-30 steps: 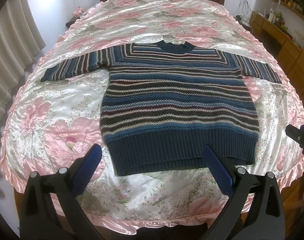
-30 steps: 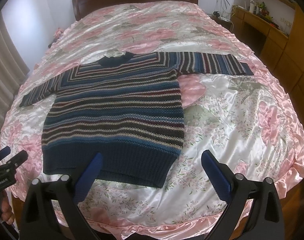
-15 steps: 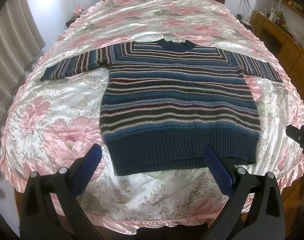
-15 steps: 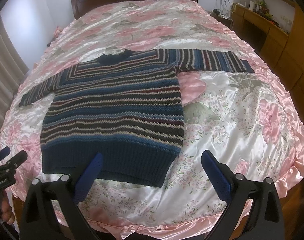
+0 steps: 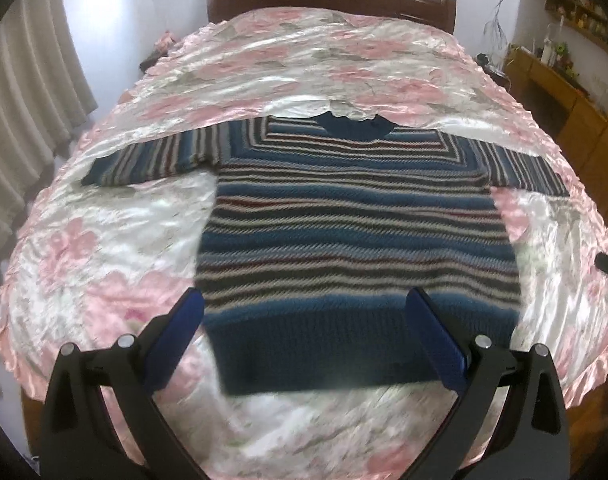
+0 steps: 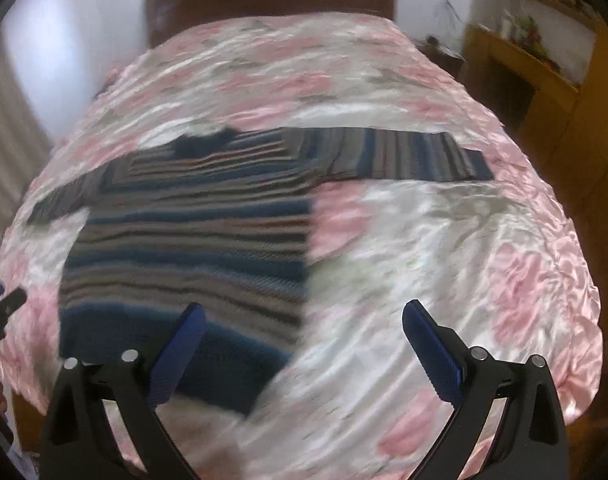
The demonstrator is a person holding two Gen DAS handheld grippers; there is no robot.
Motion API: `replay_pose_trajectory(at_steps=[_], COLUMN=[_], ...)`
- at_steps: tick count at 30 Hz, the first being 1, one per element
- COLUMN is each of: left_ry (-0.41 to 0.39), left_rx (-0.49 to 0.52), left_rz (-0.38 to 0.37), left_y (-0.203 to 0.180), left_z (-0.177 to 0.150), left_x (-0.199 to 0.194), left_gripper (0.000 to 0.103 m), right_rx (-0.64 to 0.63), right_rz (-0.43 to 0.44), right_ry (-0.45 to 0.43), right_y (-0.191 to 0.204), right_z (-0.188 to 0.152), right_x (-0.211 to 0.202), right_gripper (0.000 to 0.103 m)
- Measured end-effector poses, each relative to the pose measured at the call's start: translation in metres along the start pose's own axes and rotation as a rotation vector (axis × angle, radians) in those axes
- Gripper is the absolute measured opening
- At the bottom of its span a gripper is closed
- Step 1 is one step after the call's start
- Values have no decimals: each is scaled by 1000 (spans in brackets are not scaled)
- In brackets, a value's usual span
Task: Fold small clothes
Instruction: 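Grasp the navy ribbed cuff of one sleeve with the right gripper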
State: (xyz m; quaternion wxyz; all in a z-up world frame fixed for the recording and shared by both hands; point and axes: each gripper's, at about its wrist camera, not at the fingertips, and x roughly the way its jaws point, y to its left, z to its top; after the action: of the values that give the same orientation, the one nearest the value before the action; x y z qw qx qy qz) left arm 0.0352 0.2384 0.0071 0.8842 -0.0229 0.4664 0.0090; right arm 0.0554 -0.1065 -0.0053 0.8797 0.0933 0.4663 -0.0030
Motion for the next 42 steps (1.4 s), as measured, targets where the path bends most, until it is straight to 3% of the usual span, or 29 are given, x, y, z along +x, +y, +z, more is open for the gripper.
replay_pose_trajectory(at_steps=[2, 8, 11, 17, 22, 28, 30, 32, 35, 37, 42], left_ry=[15, 18, 26, 59, 66, 92, 89, 89, 94, 96, 123], left_rx=[-9, -44, -41, -18, -4, 14, 11, 3, -7, -16, -26], left_rz=[-5, -32, -38, -68, -53, -21, 1, 16, 39, 47, 77], left_y=[-11, -61, -98, -182, -218, -228, -223, -216, -205, -197, -183], left_z=[21, 96, 129, 182, 197, 202, 202, 202, 203, 201, 196], left_x=[17, 80, 116, 193, 230, 260, 265, 268, 273, 274, 284], left_gripper=[100, 100, 100, 100, 100, 100, 100, 100, 100, 100, 100], right_rx=[72, 192, 253, 347, 457, 499, 481, 459, 449, 430, 470], right_rz=[14, -160, -188, -196, -159, -159, -180, -173, -107, -114, -191], right_ry=[58, 74, 116, 179, 210, 242, 224, 190, 99, 37, 129], right_y=[-40, -154, -208, -281, -337, -351, -349, -343, -339, -339, -350], right_z=[25, 136, 173, 188, 192, 191, 195, 198, 204, 205, 189], right_x=[24, 83, 122, 190, 232, 258, 258, 250, 230, 215, 231], right_gripper=[99, 99, 99, 99, 91, 75, 59, 13, 12, 11, 11])
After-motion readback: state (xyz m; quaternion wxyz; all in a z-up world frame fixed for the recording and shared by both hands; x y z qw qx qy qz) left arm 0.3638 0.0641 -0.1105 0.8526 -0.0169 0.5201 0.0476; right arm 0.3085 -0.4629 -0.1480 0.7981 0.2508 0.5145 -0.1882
